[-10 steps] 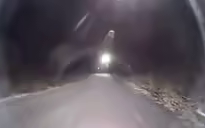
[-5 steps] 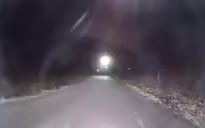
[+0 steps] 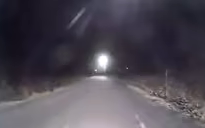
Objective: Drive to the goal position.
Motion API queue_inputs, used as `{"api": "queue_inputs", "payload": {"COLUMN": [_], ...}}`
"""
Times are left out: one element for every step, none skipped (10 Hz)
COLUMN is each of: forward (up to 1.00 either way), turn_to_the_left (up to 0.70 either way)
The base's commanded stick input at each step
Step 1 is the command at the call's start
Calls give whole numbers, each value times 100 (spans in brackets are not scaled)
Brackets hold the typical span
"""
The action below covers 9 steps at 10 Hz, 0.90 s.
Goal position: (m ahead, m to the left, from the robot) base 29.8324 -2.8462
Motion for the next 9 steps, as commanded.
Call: {"api": "queue_inputs", "payload": {"forward": [100,100,100,100,100,100,100,100,100], "turn_to_the_left": [0,0,0,0,0,0,0,0,0]}}
